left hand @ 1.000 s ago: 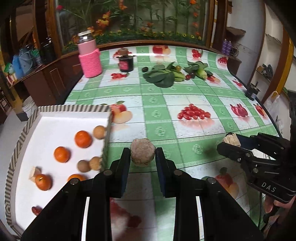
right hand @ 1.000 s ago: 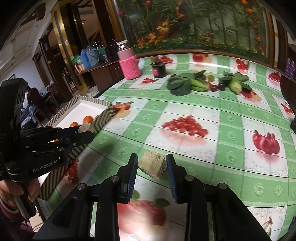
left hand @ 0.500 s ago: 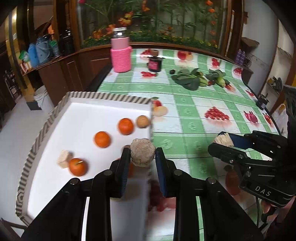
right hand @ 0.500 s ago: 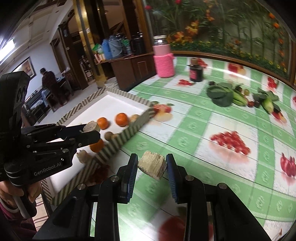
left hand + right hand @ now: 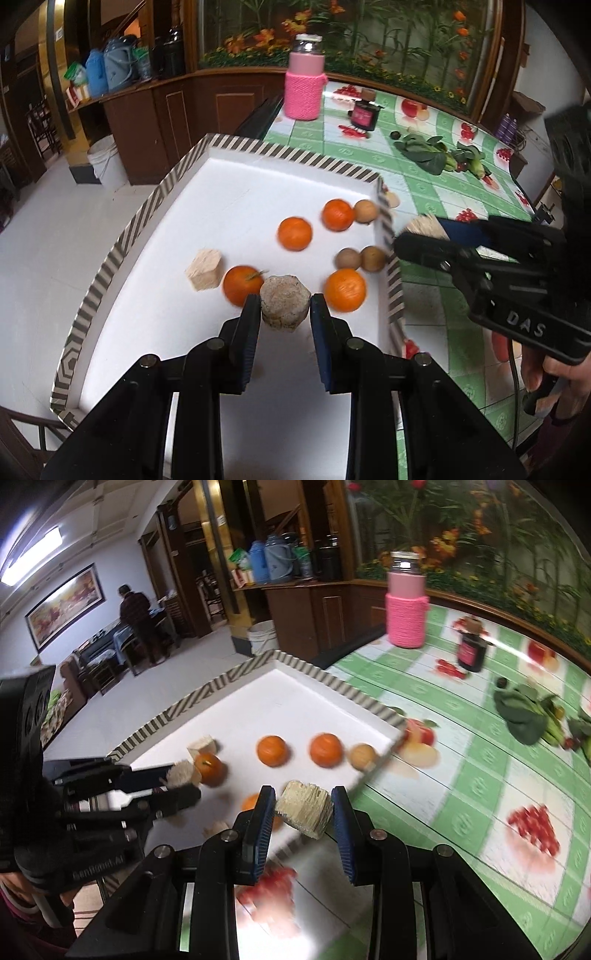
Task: Organize fruits
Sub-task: 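Carry the brown fruit and cube over the tray and open both grippers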
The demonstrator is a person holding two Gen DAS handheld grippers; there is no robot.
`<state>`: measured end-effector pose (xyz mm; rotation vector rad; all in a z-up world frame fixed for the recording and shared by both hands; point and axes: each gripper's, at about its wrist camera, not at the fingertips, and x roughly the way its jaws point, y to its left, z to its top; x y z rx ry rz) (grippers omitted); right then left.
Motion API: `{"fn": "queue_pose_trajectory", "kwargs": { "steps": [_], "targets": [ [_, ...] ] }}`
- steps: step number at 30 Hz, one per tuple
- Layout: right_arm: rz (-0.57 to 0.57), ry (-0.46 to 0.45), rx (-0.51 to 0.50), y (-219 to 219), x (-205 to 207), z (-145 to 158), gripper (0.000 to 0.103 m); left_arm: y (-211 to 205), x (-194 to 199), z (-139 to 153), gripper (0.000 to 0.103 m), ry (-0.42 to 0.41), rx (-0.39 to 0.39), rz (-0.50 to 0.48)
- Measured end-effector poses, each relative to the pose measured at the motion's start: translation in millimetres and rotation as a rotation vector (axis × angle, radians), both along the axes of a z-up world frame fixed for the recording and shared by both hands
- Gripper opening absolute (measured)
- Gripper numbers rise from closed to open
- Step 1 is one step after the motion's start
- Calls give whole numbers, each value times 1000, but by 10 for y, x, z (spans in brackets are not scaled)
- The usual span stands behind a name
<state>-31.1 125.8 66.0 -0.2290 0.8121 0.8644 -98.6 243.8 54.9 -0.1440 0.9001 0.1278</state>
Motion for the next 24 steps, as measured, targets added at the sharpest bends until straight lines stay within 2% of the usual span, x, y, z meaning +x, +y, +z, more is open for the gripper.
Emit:
{"fn": "queue_pose_trajectory", "kwargs": {
  "steps": [7, 18, 20, 24],
  "targets": [
    [36, 16, -44, 396, 170, -183, 32, 83, 11, -119, 25, 25, -17, 9],
    [56, 57, -62, 572, 333, -444, 34, 104, 81, -220, 25, 49, -21, 21],
    [54, 67, -56, 573, 341, -471, 46, 105, 88, -238, 25, 52, -21, 24],
    [45, 57, -33, 508, 308, -410, 54, 100, 87, -260, 28, 55, -1, 42]
  ]
}}
